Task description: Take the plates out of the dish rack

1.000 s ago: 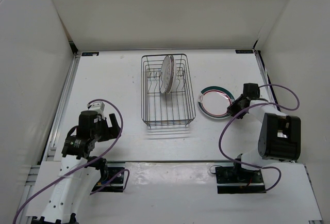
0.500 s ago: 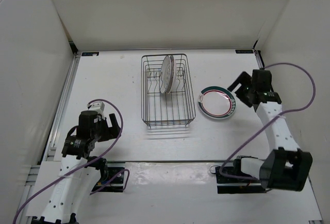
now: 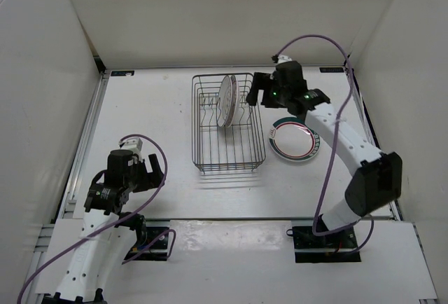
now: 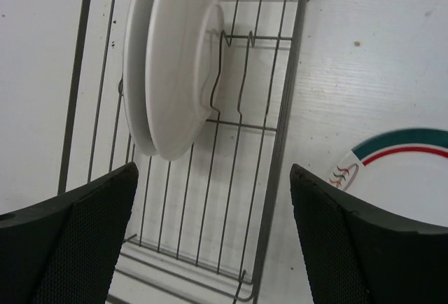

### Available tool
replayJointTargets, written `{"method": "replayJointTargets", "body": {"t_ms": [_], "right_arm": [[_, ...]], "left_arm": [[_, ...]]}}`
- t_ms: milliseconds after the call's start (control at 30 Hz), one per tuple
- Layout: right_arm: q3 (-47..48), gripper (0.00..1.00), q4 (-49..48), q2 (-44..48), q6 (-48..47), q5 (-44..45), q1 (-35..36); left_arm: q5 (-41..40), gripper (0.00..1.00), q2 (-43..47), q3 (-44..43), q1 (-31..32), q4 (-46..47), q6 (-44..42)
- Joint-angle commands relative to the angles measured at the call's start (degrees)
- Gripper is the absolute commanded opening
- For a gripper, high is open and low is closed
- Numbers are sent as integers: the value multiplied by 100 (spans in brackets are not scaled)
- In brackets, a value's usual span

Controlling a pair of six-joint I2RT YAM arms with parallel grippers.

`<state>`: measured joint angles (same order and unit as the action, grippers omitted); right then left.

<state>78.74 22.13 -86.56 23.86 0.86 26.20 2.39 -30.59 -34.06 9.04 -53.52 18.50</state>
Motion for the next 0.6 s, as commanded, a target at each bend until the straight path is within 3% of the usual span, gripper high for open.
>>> {"method": "replayJointTargets", "body": {"t_ms": [0,200,567], "right_arm": [[816,90,151,-543,-443,660,280],[1652,88,371,-1502,-627,1432,737],[2409,77,529,-2356,-707,2611,1010]], "left_arm": [[68,100,9,49,19,87,30],[112,100,-61,40,10,70,13],[165,100,-52,32,10,78,4]]}}
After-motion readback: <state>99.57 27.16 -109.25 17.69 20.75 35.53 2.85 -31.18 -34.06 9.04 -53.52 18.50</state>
